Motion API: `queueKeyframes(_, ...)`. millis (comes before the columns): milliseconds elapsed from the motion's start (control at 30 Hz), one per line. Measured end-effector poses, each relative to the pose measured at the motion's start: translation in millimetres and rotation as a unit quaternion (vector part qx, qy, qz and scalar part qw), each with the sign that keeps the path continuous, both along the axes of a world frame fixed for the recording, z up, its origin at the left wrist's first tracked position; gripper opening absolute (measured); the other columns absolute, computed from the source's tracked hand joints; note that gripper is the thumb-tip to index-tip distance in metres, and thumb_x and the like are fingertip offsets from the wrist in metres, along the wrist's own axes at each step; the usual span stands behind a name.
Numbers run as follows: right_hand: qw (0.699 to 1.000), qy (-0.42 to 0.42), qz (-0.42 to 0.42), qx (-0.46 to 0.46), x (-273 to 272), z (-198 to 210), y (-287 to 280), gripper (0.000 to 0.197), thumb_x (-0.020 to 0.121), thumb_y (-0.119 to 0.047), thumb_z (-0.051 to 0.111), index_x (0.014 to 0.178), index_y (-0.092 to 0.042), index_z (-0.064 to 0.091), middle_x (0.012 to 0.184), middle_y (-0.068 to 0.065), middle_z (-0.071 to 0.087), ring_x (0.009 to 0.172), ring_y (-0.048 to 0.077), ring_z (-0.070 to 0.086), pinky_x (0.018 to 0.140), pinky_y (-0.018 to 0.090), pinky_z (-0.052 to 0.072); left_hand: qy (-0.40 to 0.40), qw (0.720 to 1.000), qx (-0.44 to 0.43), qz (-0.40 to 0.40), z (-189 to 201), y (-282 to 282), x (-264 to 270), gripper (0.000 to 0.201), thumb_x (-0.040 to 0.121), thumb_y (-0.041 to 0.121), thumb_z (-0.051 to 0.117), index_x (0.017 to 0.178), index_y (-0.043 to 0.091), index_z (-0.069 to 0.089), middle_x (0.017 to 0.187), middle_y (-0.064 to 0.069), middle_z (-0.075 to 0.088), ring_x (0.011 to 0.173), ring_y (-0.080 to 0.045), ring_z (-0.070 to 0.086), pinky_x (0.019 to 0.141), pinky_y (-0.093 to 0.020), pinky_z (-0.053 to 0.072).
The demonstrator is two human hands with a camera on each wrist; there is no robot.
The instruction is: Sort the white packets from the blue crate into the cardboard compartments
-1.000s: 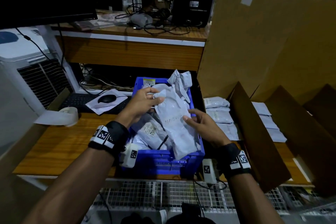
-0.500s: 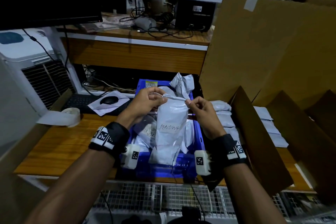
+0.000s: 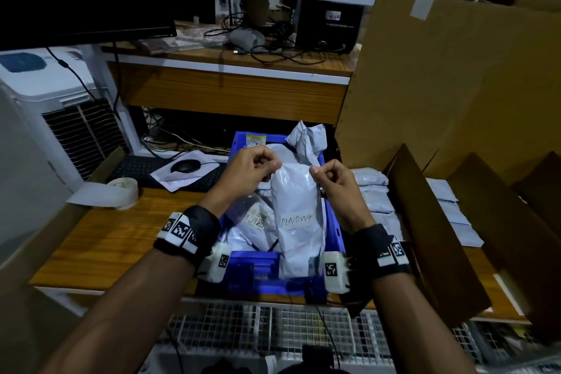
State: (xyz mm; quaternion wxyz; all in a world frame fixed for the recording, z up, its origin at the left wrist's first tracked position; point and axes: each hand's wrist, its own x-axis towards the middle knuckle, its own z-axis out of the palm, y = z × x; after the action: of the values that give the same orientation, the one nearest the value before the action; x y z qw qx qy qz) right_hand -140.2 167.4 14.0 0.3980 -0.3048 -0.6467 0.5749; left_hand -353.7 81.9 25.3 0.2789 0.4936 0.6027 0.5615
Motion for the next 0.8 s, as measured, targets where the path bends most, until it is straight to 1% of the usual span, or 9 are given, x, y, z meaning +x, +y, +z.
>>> queueKeyframes(167, 1.0, 0.01, 0.012, -0.027, -1, -5, -2, 0.028, 0.105, -0.027, 0.067, 0.082, -0.017, 0.053, 0.068, -0.005, 0.041, 0.066, 0.012, 0.04, 0.074, 0.037, 0.046, -0.03, 0.999, 0.02, 0.019, 5, 0, 4, 0.005, 0.1, 0.01, 0.071, 0.103, 0.012, 0.075, 0.095, -0.009, 0.072, 0.085, -0.011, 0.069, 0.077, -0.025, 0.058)
queueKeyframes(267, 0.999, 0.031, -0.008, -0.033, -4, -5, -1, 0.027, 0.105, -0.029, 0.066, 0.086, -0.016, 0.053, 0.072, 0.001, 0.039, 0.065, 0.011, 0.037, 0.068, 0.027, 0.043, -0.119, 0.993, 0.002, 0.012, 3, -4, 16, 0.013, 0.105, 0.019, 0.066, 0.114, 0.013, 0.073, 0.099, -0.002, 0.073, 0.087, -0.007, 0.07, 0.069, -0.023, 0.057)
queueKeyframes(333, 0.999, 0.041, -0.022, -0.029, -5, -5, 1, 0.026, 0.106, -0.027, 0.066, 0.087, -0.015, 0.053, 0.072, 0.001, 0.04, 0.064, 0.01, 0.036, 0.066, 0.022, 0.042, -0.176, 0.983, -0.036, -0.037, 0, -11, 25, 0.022, 0.104, 0.026, 0.067, 0.12, 0.011, 0.066, 0.094, 0.007, 0.075, 0.082, -0.006, 0.07, 0.06, -0.022, 0.055)
queueKeyframes(367, 0.998, 0.044, -0.024, -0.029, -5, -5, 1, 0.025, 0.105, -0.028, 0.066, 0.088, -0.014, 0.054, 0.072, 0.001, 0.042, 0.064, 0.011, 0.039, 0.065, 0.024, 0.042, -0.18, 0.98, -0.056, -0.062, -4, -12, 28, 0.026, 0.103, 0.026, 0.069, 0.123, 0.01, 0.064, 0.096, 0.007, 0.078, 0.084, -0.009, 0.074, 0.062, -0.025, 0.058)
queueKeyframes(467, 0.997, 0.053, -0.021, -0.051, -2, 1, -5, 0.026, 0.103, -0.034, 0.069, 0.102, -0.011, 0.057, 0.081, 0.004, 0.058, 0.072, 0.014, 0.057, 0.065, 0.032, 0.05, -0.154, 0.984, -0.068, -0.065, -12, -11, 28, 0.034, 0.098, 0.018, 0.076, 0.128, 0.006, 0.066, 0.118, -0.012, 0.078, 0.11, -0.033, 0.075, 0.086, -0.049, 0.062)
queueKeyframes(533, 0.995, 0.014, 0.014, -0.095, 4, 4, -12, 0.043, 0.095, -0.037, 0.077, 0.122, -0.011, 0.056, 0.103, 0.001, 0.072, 0.091, 0.016, 0.073, 0.076, 0.034, 0.059, -0.17, 0.983, -0.058, -0.032, -12, -8, 25, 0.034, 0.097, 0.018, 0.077, 0.126, 0.003, 0.066, 0.119, -0.017, 0.077, 0.108, -0.038, 0.075, 0.081, -0.051, 0.062)
queueKeyframes(633, 0.981, -0.082, 0.127, -0.122, 14, -5, -24, 0.07, 0.081, -0.024, 0.091, 0.139, -0.019, 0.053, 0.127, 0.004, 0.074, 0.113, 0.015, 0.074, 0.102, 0.044, 0.058, -0.207, 0.978, -0.034, -0.004, -8, -5, 22, 0.031, 0.098, 0.014, 0.074, 0.125, 0.0, 0.066, 0.119, -0.015, 0.077, 0.096, -0.024, 0.076, 0.062, -0.03, 0.06)
queueKeyframes(700, 0.971, -0.098, 0.179, -0.125, 17, -14, -32, 0.064, 0.085, -0.009, 0.087, 0.141, -0.014, 0.057, 0.13, 0.006, 0.075, 0.121, 0.023, 0.071, 0.109, 0.051, 0.053, -0.204, 0.979, -0.023, 0.005, -9, -1, 16, 0.031, 0.098, 0.012, 0.075, 0.124, 0.0, 0.067, 0.118, -0.014, 0.077, 0.095, -0.02, 0.076, 0.063, -0.026, 0.059)
queueKeyframes(800, 0.972, -0.102, 0.179, -0.117, 19, -17, -36, 0.054, 0.09, -0.005, 0.082, 0.14, -0.011, 0.061, 0.13, 0.006, 0.075, 0.123, 0.025, 0.07, 0.112, 0.054, 0.051, -0.172, 0.985, -0.014, 0.031, -12, 4, 7, 0.029, 0.095, 0.013, 0.078, 0.119, 0.0, 0.069, 0.114, -0.014, 0.077, 0.098, -0.026, 0.075, 0.066, -0.028, 0.059)
